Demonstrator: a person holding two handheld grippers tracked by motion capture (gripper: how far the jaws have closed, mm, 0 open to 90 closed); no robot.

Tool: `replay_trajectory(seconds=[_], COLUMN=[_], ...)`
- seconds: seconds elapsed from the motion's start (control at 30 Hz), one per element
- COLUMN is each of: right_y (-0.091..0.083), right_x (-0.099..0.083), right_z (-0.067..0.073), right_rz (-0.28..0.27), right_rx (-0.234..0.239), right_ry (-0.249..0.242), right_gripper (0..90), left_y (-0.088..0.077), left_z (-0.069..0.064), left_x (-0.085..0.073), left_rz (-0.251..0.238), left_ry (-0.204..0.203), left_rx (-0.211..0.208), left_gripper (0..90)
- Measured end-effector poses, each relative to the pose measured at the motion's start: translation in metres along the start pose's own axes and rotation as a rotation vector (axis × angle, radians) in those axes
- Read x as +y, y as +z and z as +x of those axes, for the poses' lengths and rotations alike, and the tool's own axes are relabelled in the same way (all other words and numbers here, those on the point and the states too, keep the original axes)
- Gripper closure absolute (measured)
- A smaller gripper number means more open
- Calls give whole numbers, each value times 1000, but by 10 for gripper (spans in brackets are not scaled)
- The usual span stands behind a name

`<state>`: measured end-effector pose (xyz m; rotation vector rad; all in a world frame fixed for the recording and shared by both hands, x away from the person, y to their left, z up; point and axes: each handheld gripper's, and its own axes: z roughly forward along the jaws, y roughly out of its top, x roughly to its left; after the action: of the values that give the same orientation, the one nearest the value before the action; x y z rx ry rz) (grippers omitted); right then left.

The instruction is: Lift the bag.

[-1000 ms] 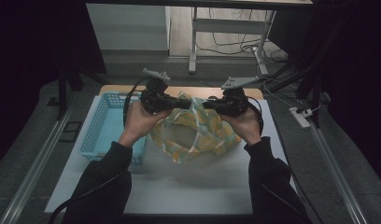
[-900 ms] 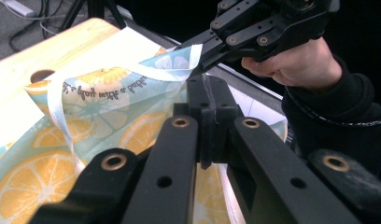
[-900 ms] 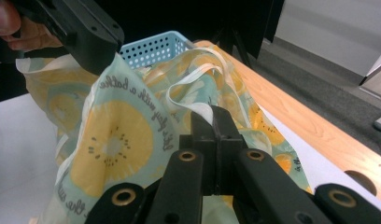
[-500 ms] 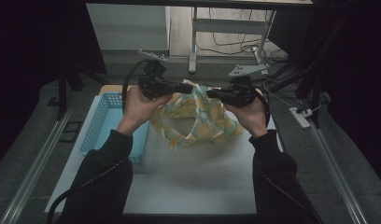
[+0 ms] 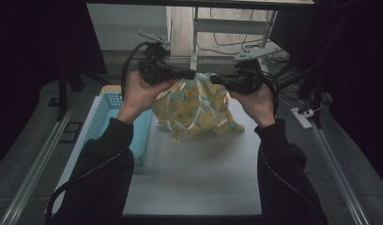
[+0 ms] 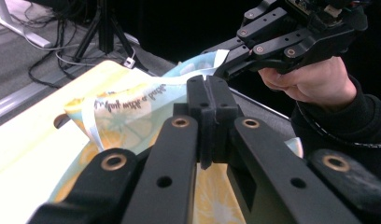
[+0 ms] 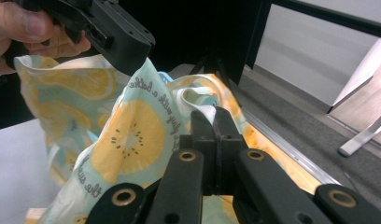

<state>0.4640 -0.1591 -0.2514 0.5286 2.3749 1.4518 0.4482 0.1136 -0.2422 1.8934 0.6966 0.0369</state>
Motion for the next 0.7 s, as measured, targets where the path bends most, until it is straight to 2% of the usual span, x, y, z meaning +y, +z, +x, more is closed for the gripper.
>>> replay_trajectory(seconds=[0.4,0.7], right_y=[-11,-2], right_x=[23,18], right_z=[4,-2], right_rz=[-23,-5], right_rx=[-25,-42], right_ry=[-34,-23], right_gripper=[900,899], left_y=[-8,2], left_z=[-6,1], left_x=[16,15], left_rz=[-44,-26], left_ry=[18,38], left_rx=[13,85], left_gripper=[900,899])
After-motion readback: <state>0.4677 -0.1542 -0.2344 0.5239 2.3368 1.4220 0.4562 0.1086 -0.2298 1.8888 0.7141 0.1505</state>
